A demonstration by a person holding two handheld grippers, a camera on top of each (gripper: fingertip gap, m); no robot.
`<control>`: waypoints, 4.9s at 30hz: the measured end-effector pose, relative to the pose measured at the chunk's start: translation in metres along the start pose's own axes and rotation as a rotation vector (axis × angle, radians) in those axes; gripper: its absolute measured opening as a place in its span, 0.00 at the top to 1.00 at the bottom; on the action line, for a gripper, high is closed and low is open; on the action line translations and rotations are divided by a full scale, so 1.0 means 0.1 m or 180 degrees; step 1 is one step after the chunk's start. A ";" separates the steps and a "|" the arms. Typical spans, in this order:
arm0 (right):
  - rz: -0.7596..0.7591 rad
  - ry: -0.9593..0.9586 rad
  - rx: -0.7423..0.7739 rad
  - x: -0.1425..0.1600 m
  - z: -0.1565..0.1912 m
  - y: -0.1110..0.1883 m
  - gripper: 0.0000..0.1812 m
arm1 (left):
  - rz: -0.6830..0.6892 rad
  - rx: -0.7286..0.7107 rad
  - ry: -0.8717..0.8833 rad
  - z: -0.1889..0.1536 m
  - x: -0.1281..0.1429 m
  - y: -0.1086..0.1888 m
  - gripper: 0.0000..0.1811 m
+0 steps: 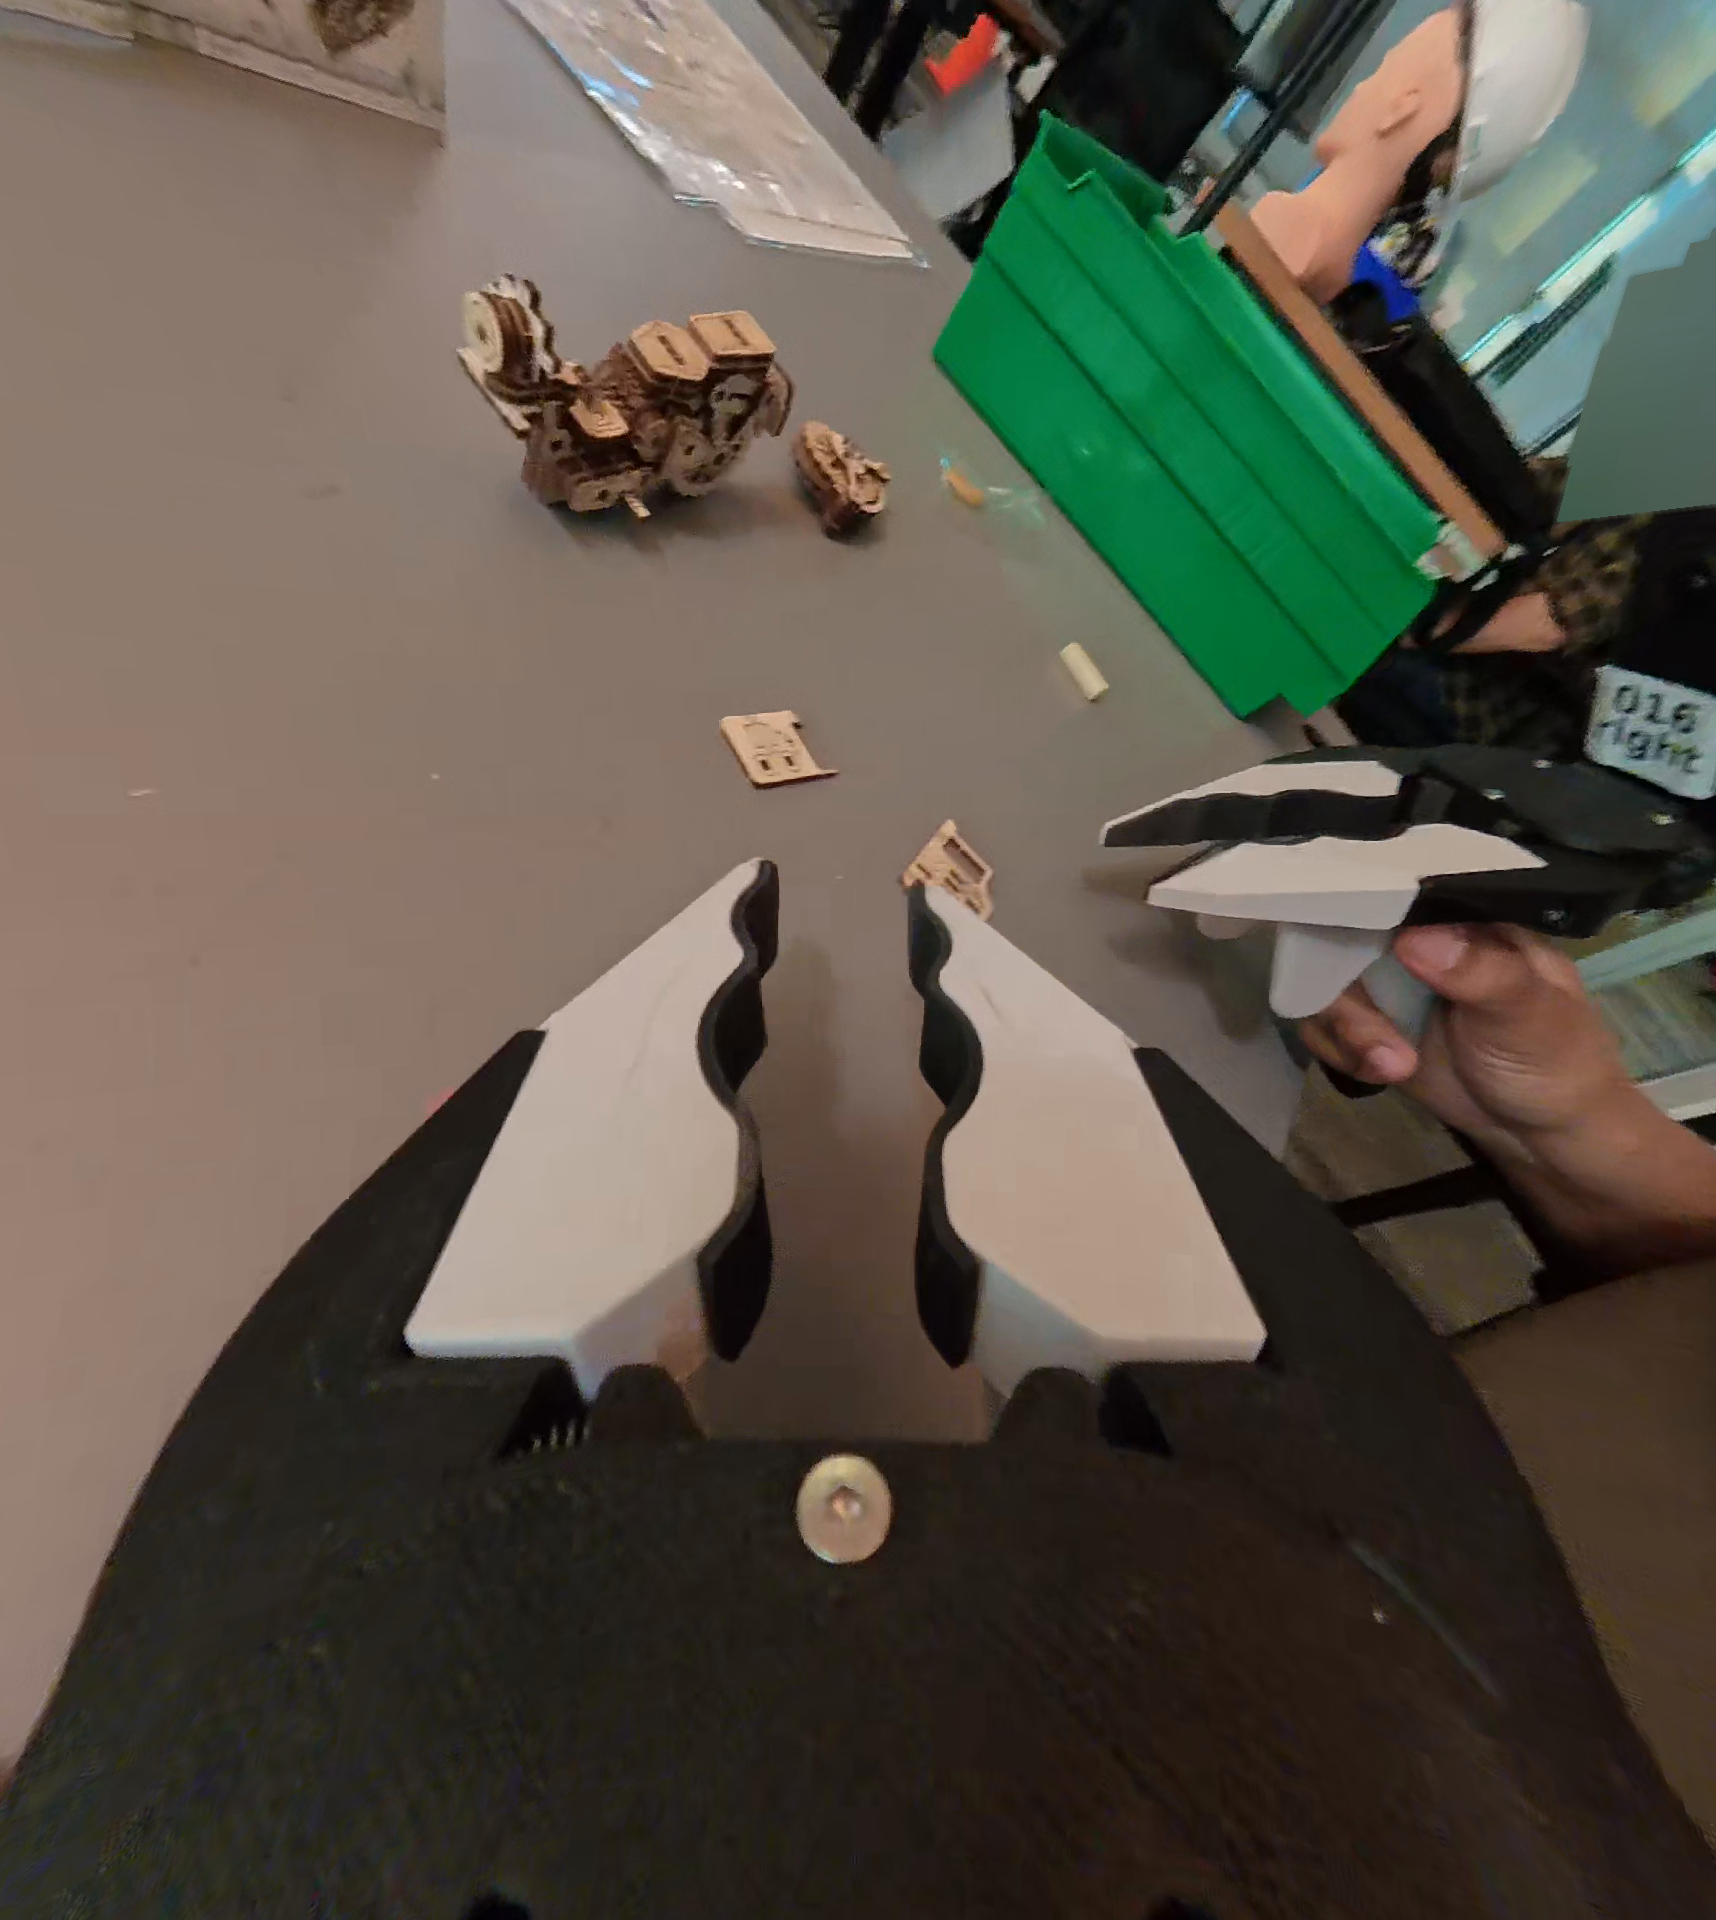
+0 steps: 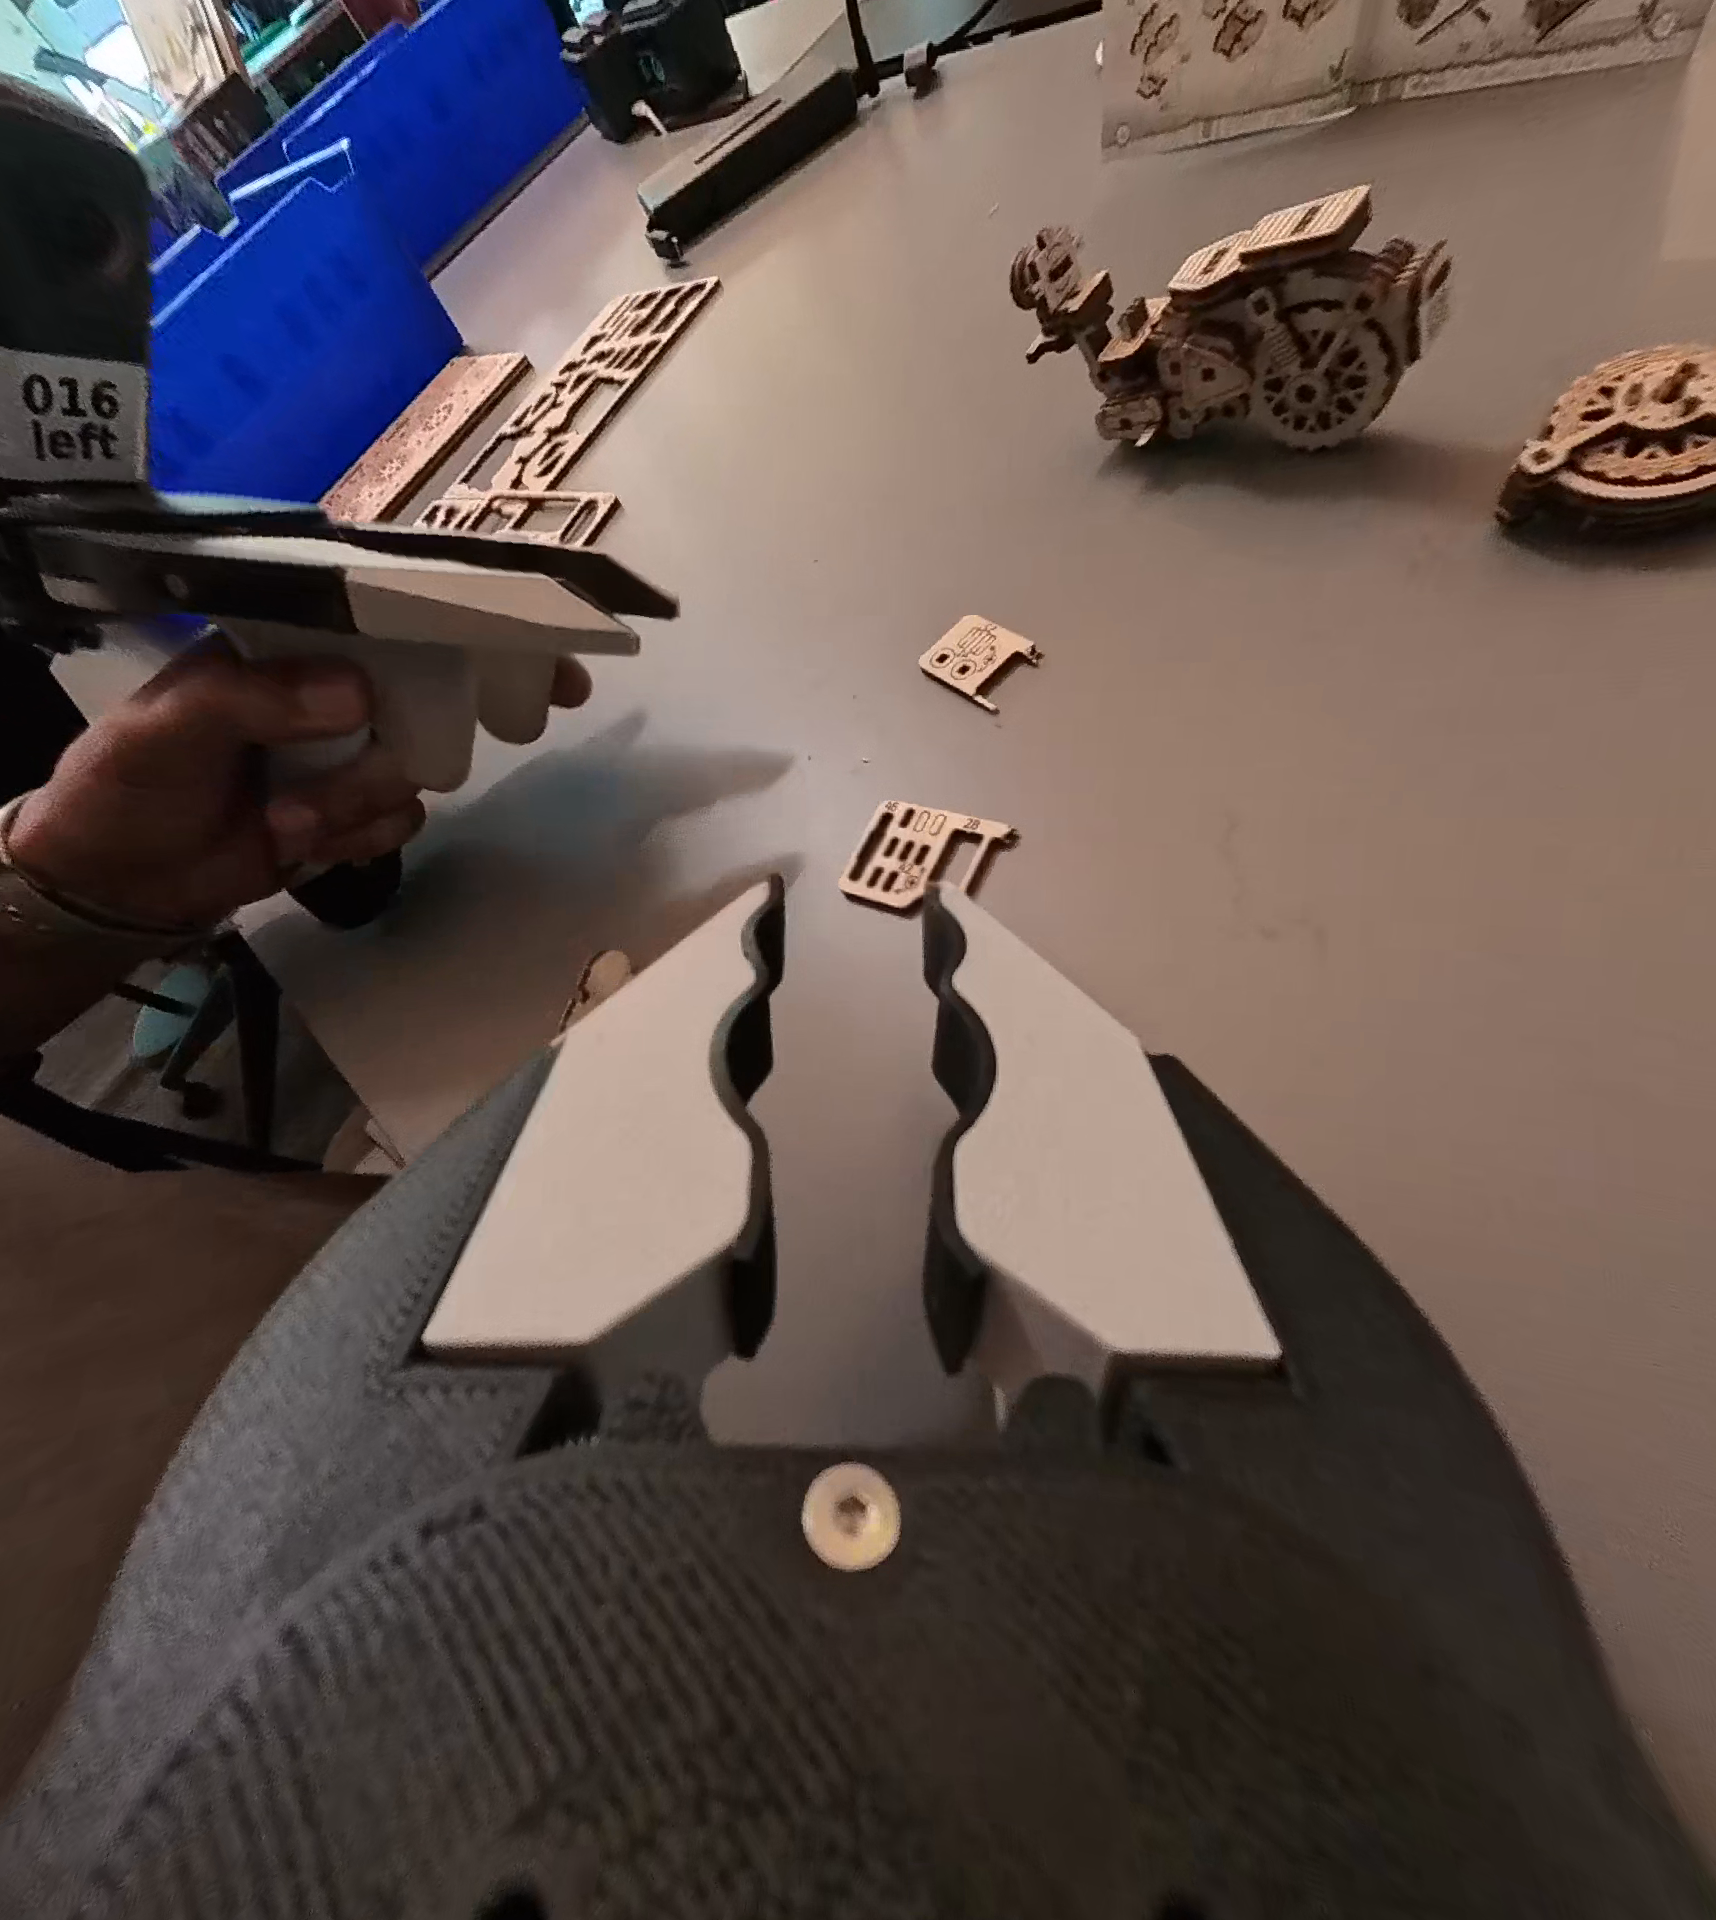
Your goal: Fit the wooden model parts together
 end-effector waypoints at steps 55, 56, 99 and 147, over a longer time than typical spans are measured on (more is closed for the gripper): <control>-0.0131 0.0719 0.0414 -0.10 0.08 -0.16 1.00 | -0.0273 -0.0481 -0.0445 -0.24 0.07 0.25 1.00; -0.0125 0.0708 0.0399 -0.10 0.09 -0.17 1.00 | -0.0277 -0.0498 -0.0452 -0.23 0.07 0.25 1.00; -0.0025 0.0518 -0.0025 -0.04 0.20 -0.18 0.92 | -0.0041 -0.0397 -0.0573 -0.29 0.13 0.17 1.00; 0.0107 0.0336 0.0020 -0.03 0.07 -0.15 0.89 | -0.0021 -0.0376 -0.0544 -0.29 0.14 0.16 1.00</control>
Point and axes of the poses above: each gripper's, where its closed fingertips meet, y back along the fingers, x out of its underside, z = x × y across the jaws, the point moved 4 cm from there along y, back along the fingers, and after that the axes turned 12 degrees about -y, right-handed, at the moved point
